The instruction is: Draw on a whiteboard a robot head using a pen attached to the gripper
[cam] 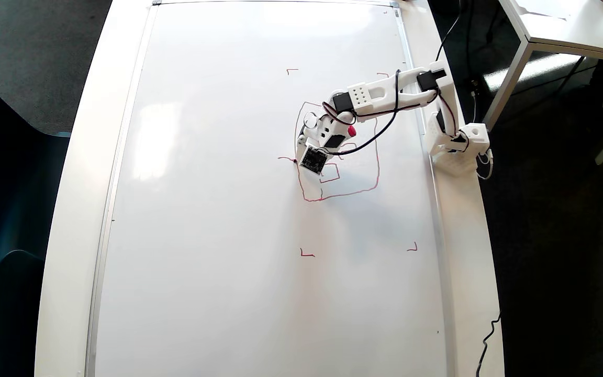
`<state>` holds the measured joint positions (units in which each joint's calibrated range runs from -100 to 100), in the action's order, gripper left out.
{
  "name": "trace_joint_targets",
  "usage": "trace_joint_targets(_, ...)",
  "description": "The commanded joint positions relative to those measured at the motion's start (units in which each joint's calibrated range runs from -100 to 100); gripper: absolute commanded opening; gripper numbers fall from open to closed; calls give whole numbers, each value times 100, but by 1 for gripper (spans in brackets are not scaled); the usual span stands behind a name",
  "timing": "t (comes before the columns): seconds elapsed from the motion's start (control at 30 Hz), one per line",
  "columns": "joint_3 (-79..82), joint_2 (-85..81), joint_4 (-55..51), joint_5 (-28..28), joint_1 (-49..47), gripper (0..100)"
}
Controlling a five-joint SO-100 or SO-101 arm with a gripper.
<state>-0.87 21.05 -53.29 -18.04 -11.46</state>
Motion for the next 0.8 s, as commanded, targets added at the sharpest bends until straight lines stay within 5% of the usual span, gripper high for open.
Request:
trace_joint_targets(0.0, -199, -206, 412, 8, 97, 1)
trace_joint_targets(0.77, -235, -524, 881, 496, 399, 1)
